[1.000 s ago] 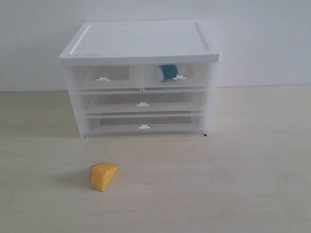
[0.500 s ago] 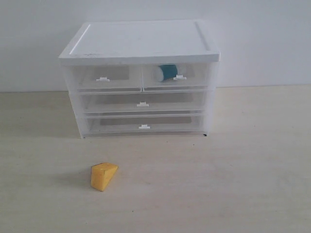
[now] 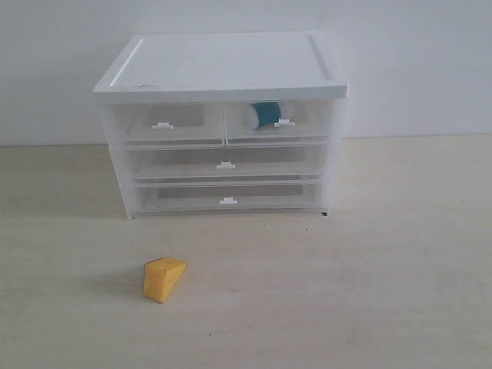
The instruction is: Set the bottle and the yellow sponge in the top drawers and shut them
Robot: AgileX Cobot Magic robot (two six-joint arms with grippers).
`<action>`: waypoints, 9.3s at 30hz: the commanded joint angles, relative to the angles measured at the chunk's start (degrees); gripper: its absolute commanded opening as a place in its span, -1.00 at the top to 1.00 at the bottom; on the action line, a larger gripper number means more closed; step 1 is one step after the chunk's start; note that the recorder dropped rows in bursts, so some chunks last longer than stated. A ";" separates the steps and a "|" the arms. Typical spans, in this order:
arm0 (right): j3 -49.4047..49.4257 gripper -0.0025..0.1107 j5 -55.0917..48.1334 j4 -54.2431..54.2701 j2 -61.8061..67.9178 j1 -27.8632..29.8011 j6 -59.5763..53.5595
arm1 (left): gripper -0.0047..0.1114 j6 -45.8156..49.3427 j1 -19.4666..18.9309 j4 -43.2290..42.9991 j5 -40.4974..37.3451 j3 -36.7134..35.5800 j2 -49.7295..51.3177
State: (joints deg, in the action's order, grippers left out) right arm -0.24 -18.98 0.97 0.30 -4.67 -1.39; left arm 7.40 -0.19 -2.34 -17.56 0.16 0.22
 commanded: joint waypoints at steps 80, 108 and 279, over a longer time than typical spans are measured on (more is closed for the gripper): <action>0.24 0.96 0.25 -0.28 -0.30 0.16 0.12 | 0.83 -4.81 32.80 17.05 69.04 33.80 99.06; 0.24 0.96 0.25 -0.28 -0.30 0.16 0.12 | -0.44 3.41 32.80 25.48 85.93 42.36 112.16; 0.24 0.96 0.25 -0.28 -0.30 0.16 0.25 | -0.57 8.21 53.99 38.39 68.65 14.54 97.46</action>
State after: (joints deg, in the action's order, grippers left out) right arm -0.02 -18.98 0.97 0.30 -4.67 -1.25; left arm 16.60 53.45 35.47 52.37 13.07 95.66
